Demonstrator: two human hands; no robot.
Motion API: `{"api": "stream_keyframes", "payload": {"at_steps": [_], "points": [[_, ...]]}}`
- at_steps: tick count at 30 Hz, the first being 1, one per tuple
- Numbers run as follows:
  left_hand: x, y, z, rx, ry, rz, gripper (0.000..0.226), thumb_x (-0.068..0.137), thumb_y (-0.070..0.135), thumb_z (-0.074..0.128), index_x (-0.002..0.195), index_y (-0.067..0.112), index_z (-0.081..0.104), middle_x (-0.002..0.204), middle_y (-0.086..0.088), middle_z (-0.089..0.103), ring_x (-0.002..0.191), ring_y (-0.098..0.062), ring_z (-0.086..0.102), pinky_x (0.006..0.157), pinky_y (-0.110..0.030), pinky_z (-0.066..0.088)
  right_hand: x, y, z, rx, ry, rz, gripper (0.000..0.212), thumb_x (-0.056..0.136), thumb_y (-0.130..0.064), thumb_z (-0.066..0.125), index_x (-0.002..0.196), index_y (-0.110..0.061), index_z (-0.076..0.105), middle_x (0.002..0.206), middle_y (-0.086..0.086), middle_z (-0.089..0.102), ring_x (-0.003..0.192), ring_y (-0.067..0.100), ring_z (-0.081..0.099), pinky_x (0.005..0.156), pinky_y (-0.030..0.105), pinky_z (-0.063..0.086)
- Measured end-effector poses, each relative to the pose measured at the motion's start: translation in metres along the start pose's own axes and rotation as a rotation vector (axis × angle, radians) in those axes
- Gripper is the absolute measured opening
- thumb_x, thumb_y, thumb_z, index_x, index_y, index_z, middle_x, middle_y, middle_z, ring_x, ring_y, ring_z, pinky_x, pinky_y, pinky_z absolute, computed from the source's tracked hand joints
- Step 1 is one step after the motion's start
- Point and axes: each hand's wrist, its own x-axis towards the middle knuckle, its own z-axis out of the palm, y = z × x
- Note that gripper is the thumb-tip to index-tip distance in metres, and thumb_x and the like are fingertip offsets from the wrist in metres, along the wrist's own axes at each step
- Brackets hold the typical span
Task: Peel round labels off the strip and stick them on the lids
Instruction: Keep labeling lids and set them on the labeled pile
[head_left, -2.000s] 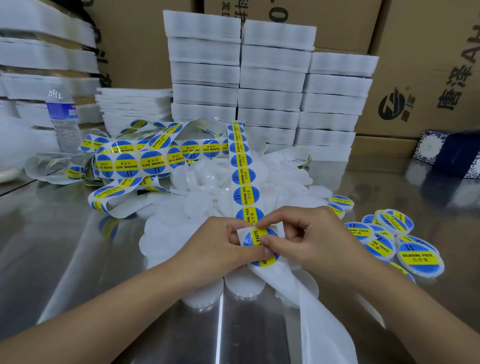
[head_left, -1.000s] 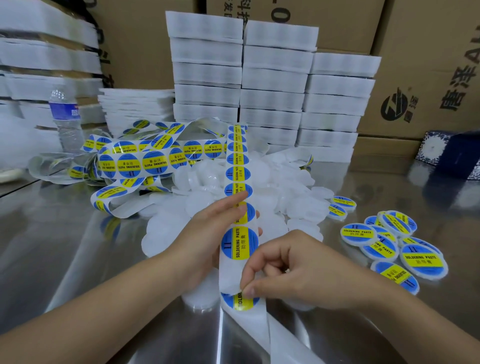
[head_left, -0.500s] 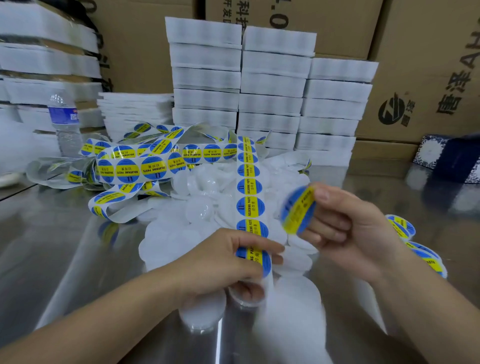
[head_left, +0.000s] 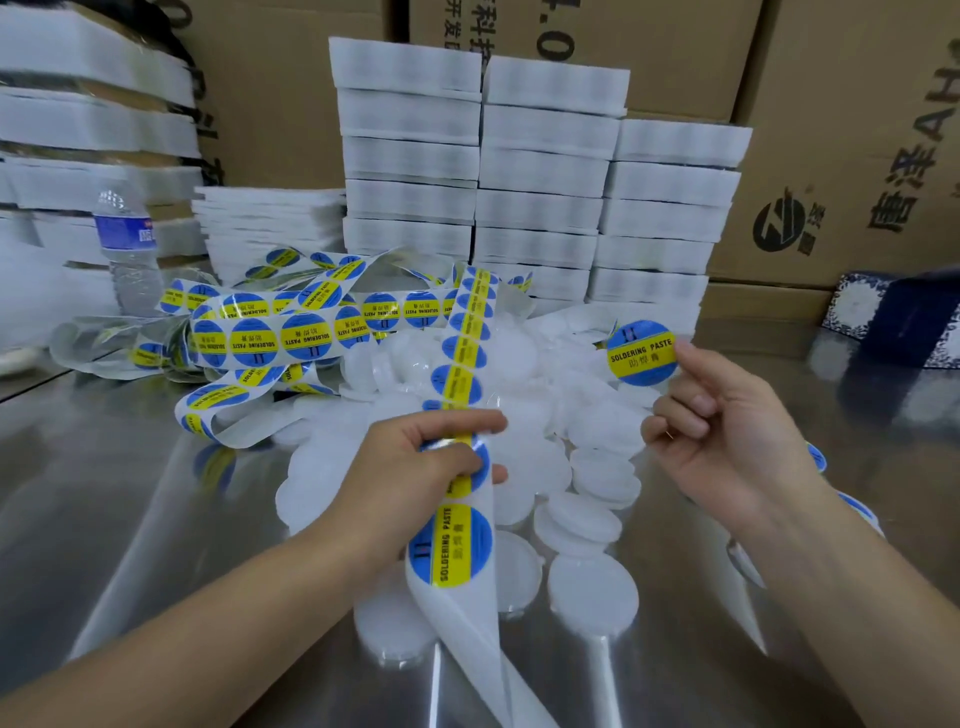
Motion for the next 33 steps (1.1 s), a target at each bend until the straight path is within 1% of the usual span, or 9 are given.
{"api": "stream_keyframes", "payload": {"at_steps": [5, 8, 11, 13, 16, 19, 25, 30, 33], "points": [[0.005, -0.004, -0.003, 0.012, 0.097, -0.095, 0.037, 0.086, -0.004, 0.049, 0.084, 0.021, 0.076, 0.096, 0.011, 0.074, 0.076, -0.015, 0.074, 0.063, -0.021, 0.057, 0.007, 0.003, -0.008, -0.191, 0.146, 0.025, 0.022, 0.088, -0.017, 0.056, 0.066, -0.021, 0.053, 0.043, -0.008, 0.027, 0.035, 0.009, 0.022, 0.053, 0.023, 0.029], [0.005, -0.004, -0.002, 0.040, 0.083, -0.103, 0.038, 0.088, 0.000, 0.049, 0.079, 0.024, 0.078, 0.091, 0.012, 0.075, 0.077, -0.013, 0.074, 0.067, -0.024, 0.056, 0.007, 0.006, -0.009, -0.435, 0.118, -0.006, 0.005, 0.086, -0.014, 0.059, 0.085, -0.017, 0.063, 0.046, -0.008, 0.038, 0.037, 0.007, 0.031, 0.051, 0.023, 0.031], [0.004, -0.004, -0.002, 0.076, 0.060, -0.094, 0.042, 0.089, 0.000, 0.049, 0.076, 0.029, 0.078, 0.091, 0.011, 0.075, 0.077, -0.013, 0.074, 0.068, -0.024, 0.054, 0.007, 0.012, -0.007, -0.751, 0.084, -0.106, 0.023, 0.082, -0.011, 0.064, 0.103, -0.020, 0.062, 0.060, -0.004, 0.056, 0.050, 0.011, 0.046, 0.054, 0.024, 0.039], [0.003, -0.004, -0.002, 0.075, 0.042, -0.088, 0.043, 0.089, -0.001, 0.050, 0.076, 0.029, 0.078, 0.093, 0.012, 0.075, 0.076, -0.013, 0.074, 0.061, -0.019, 0.055, 0.004, 0.019, -0.006, -1.049, 0.041, -0.194, 0.044, 0.080, -0.016, 0.068, 0.118, -0.030, 0.051, 0.077, -0.003, 0.063, 0.065, 0.013, 0.056, 0.060, 0.026, 0.042], [0.003, -0.005, -0.001, 0.084, 0.029, -0.086, 0.044, 0.089, -0.002, 0.050, 0.076, 0.029, 0.078, 0.094, 0.012, 0.074, 0.075, -0.013, 0.074, 0.057, -0.013, 0.053, 0.004, 0.032, -0.012, -1.454, -0.061, -0.262, 0.076, 0.079, -0.033, 0.069, 0.140, -0.041, 0.024, 0.103, -0.007, 0.055, 0.089, 0.014, 0.056, 0.075, 0.030, 0.045], [0.003, -0.006, -0.001, 0.079, 0.058, -0.084, 0.041, 0.089, -0.002, 0.050, 0.077, 0.025, 0.078, 0.098, 0.011, 0.073, 0.074, -0.012, 0.073, 0.057, -0.013, 0.053, 0.008, 0.042, -0.018, -1.688, -0.077, -0.274, 0.090, 0.079, -0.049, 0.065, 0.145, -0.043, 0.004, 0.120, -0.003, 0.047, 0.105, 0.020, 0.053, 0.086, 0.037, 0.046], [0.005, -0.005, -0.002, 0.061, 0.150, -0.060, 0.038, 0.090, -0.002, 0.046, 0.088, 0.024, 0.074, 0.098, 0.015, 0.073, 0.073, -0.006, 0.072, 0.054, -0.009, 0.050, 0.018, 0.050, -0.023, -1.641, -0.041, -0.292, 0.094, 0.078, -0.047, 0.066, 0.146, -0.040, 0.002, 0.122, -0.002, 0.047, 0.100, 0.018, 0.054, 0.081, 0.036, 0.049], [0.004, -0.006, 0.000, 0.076, 0.104, -0.079, 0.036, 0.090, -0.002, 0.048, 0.090, 0.023, 0.074, 0.095, 0.015, 0.073, 0.074, -0.008, 0.073, 0.057, -0.010, 0.052, 0.019, 0.046, -0.024, -1.426, -0.027, -0.395, 0.102, 0.071, -0.036, 0.075, 0.146, -0.040, 0.006, 0.116, -0.006, 0.048, 0.090, 0.010, 0.049, 0.073, 0.029, 0.041], [0.002, -0.006, 0.002, 0.058, 0.074, -0.078, 0.031, 0.087, -0.002, 0.055, 0.084, 0.021, 0.076, 0.091, 0.010, 0.075, 0.069, -0.013, 0.073, 0.053, -0.012, 0.050, 0.014, 0.046, -0.016, -1.198, -0.124, -0.370, 0.105, 0.066, -0.033, 0.081, 0.143, -0.046, 0.010, 0.106, -0.015, 0.050, 0.087, 0.005, 0.054, 0.066, 0.019, 0.042]]}}
